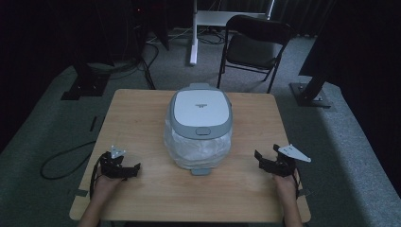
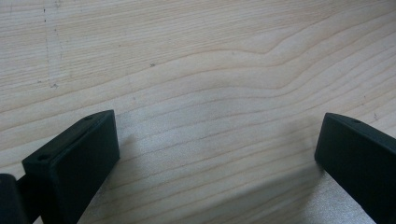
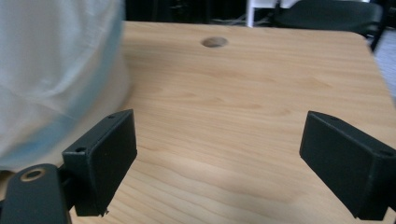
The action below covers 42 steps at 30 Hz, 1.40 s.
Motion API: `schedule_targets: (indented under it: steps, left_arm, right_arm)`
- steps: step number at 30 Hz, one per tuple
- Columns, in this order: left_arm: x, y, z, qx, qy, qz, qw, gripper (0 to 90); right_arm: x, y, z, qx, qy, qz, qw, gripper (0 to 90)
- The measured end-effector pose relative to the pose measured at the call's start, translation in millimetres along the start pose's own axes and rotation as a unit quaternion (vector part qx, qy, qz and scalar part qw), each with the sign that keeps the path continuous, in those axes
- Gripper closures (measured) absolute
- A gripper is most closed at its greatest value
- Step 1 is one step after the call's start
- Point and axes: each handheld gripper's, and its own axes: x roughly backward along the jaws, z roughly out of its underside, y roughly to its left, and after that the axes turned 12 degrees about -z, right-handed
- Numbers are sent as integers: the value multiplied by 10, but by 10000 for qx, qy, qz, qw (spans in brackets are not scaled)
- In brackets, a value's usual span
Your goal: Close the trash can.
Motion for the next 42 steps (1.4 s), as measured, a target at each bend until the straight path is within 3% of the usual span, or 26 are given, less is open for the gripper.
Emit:
schedule_targets:
  steps: [9,17,23,26,32,35,38,39,41,42]
  left_arm:
    - [0,0,0,0,0,0,10000,7]
    - [0,0,0,-1,-1,-2,10000,7]
    - [0,0,0,0,0,0,10000,7]
    - [0,0,0,-1,0,-1,10000,7]
    - [0,0,0,1,0,1,10000,7]
    - [0,1,1,18,-10,9,10000,7]
    - [0,1,0,3,-1,5,10000,7]
    - [0,-2,0,7,-5,-4,10000,7]
    - [1,0,0,-2,-1,-2,10000,7]
    - [0,0,0,-2,1,-3,10000,7]
  right_arm:
    - [43,-152,148,-305,92,555,9980,106]
    - [84,-278,239,-699,260,1127,9908,106]
    - [70,-340,321,-623,577,1460,9856,106]
    - [70,-364,342,-728,618,1466,9846,106]
    - [65,-429,392,-926,842,1631,9786,106]
    - [41,-413,399,-823,951,1755,9764,105]
    - [43,-425,405,-899,1057,1804,9737,106]
    - [46,-430,408,-916,1090,1841,9725,106]
    - [50,-450,426,-1130,1301,1909,9664,159]
    - [51,-445,429,-1102,1324,1957,9654,152]
